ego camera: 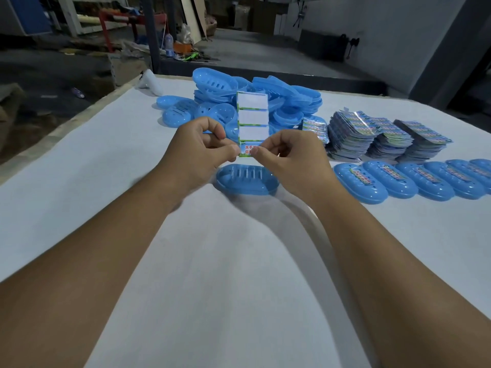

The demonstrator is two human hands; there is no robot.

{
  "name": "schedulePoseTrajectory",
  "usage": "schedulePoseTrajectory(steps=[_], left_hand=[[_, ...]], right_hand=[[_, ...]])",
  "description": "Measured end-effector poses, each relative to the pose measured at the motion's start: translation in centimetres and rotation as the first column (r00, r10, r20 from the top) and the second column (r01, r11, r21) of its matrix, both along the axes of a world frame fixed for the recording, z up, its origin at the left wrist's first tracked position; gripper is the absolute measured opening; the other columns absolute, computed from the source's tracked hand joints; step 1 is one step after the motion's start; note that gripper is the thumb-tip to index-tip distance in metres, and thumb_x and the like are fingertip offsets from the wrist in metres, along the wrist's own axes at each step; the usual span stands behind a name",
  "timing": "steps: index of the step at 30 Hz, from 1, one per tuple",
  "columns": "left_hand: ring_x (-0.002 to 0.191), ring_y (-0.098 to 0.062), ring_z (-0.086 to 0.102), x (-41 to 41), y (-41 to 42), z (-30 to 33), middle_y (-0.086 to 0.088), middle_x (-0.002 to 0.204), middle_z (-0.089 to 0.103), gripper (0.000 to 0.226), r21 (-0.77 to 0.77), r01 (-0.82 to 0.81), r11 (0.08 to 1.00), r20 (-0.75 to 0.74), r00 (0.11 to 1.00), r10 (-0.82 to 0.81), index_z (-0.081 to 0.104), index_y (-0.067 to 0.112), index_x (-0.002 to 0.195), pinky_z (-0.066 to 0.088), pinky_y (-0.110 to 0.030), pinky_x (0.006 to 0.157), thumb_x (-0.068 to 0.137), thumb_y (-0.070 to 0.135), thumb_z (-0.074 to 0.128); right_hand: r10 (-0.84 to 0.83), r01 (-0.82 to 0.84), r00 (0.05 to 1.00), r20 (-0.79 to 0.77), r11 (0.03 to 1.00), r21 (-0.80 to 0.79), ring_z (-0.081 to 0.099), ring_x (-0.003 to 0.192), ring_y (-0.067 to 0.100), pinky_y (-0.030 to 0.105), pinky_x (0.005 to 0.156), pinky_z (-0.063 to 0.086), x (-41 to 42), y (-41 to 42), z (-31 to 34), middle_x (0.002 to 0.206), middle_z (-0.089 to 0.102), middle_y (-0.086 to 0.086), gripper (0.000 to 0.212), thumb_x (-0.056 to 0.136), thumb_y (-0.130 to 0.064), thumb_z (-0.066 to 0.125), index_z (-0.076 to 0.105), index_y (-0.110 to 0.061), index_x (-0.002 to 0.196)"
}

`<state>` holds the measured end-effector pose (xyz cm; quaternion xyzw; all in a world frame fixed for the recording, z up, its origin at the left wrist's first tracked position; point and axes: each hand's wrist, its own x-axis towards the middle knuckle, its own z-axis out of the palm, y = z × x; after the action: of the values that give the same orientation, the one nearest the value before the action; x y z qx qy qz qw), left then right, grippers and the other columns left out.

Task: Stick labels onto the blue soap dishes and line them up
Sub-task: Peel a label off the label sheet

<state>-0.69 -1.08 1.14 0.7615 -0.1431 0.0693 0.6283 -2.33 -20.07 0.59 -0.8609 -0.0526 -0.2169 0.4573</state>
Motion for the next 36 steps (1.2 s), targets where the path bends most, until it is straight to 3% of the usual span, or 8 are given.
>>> schedulePoseTrajectory(steps=[3,11,17,22,25,27,31,36], left_hand=[[0.072,-0.012,0.073,0.0,-0.1,-0.1,0.000,0.080,0.078,0.031,0.003,0.012,1.000,0.034,0.999,-0.012,0.051,0.019,0.083,0.057,-0.023,0.076,0.083,0.009,0.079],[0.075,-0.015,0.075,-0.1,-0.3,-0.1,0.000,0.078,0.078,0.031,0.022,0.038,0.999,0.089,0.995,-0.040,0.051,0.017,0.078,0.058,-0.022,0.074,0.084,0.005,0.079],[0.074,-0.024,0.073,0.1,-0.4,-0.2,-0.005,0.078,0.077,0.033,0.032,-0.011,0.999,0.096,0.995,0.008,0.051,0.020,0.075,0.059,-0.039,0.081,0.079,0.008,0.081],[0.064,-0.015,0.056,0.6,-0.2,-0.5,-0.014,0.078,0.072,0.027,0.040,-0.094,0.995,0.093,0.992,0.089,0.050,0.022,0.073,0.051,-0.036,0.069,0.077,0.008,0.073],[0.055,-0.007,0.048,0.9,0.1,-0.4,0.008,0.061,0.061,0.016,0.052,-0.131,0.990,0.097,0.987,0.126,0.052,0.023,0.072,0.041,-0.022,0.060,0.072,0.015,0.066],[0.052,-0.004,0.045,1.1,0.4,-0.3,0.017,0.055,0.054,0.011,0.071,-0.152,0.986,0.098,0.985,0.145,0.053,0.024,0.071,0.038,-0.017,0.056,0.070,0.018,0.062],[0.052,-0.005,0.043,1.6,0.9,-0.3,0.017,0.050,0.051,0.008,0.076,-0.196,0.978,0.077,0.979,0.191,0.055,0.022,0.070,0.036,-0.019,0.055,0.072,0.016,0.058],[0.056,-0.009,0.045,2.3,1.6,-0.1,0.015,0.051,0.050,0.015,0.093,-0.276,0.957,0.025,0.961,0.275,0.052,0.022,0.067,0.038,-0.026,0.060,0.076,0.011,0.056]], right_hand=[[0.039,-0.038,0.999,0.002,0.998,-0.051,0.050,0.049,-0.001,0.020,0.053,0.039,-0.3,0.6,0.0,0.056,0.063,-0.017,0.019,0.084,-0.037,0.079,0.074,-0.026,0.070],[0.084,-0.084,0.996,-0.034,0.996,0.017,0.043,0.047,0.000,0.019,0.049,0.035,-0.7,0.9,0.3,0.051,0.056,-0.015,0.019,0.086,-0.033,0.078,0.078,-0.020,0.072],[0.078,-0.068,0.994,-0.074,0.989,0.134,0.042,0.050,0.006,0.016,0.048,0.034,-0.9,1.1,0.6,0.055,0.055,-0.005,0.017,0.084,-0.019,0.074,0.074,-0.014,0.068],[0.068,-0.033,0.987,-0.147,0.973,0.229,0.045,0.057,0.010,0.021,0.054,0.037,-0.7,0.8,0.8,0.060,0.061,-0.003,0.029,0.071,-0.042,0.078,0.072,-0.015,0.063],[0.097,-0.029,0.974,-0.205,0.950,0.311,0.047,0.057,0.011,0.023,0.053,0.037,-0.8,0.6,1.2,0.062,0.063,-0.005,0.028,0.056,-0.049,0.075,0.073,-0.021,0.058],[0.112,-0.030,0.968,-0.226,0.940,0.339,0.046,0.055,0.009,0.023,0.051,0.035,-0.8,0.5,1.3,0.060,0.061,-0.006,0.019,0.062,-0.040,0.074,0.071,-0.022,0.055],[0.127,-0.002,0.957,-0.260,0.902,0.431,0.043,0.054,0.011,0.022,0.047,0.031,-0.5,0.2,1.3,0.060,0.052,-0.003,0.030,0.077,-0.023,0.068,0.061,-0.022,0.047],[0.142,0.019,0.947,-0.288,0.870,0.493,0.041,0.056,0.013,0.024,0.048,0.029,-0.3,0.1,1.2,0.061,0.048,-0.003,0.033,0.079,-0.021,0.067,0.061,-0.023,0.047]])
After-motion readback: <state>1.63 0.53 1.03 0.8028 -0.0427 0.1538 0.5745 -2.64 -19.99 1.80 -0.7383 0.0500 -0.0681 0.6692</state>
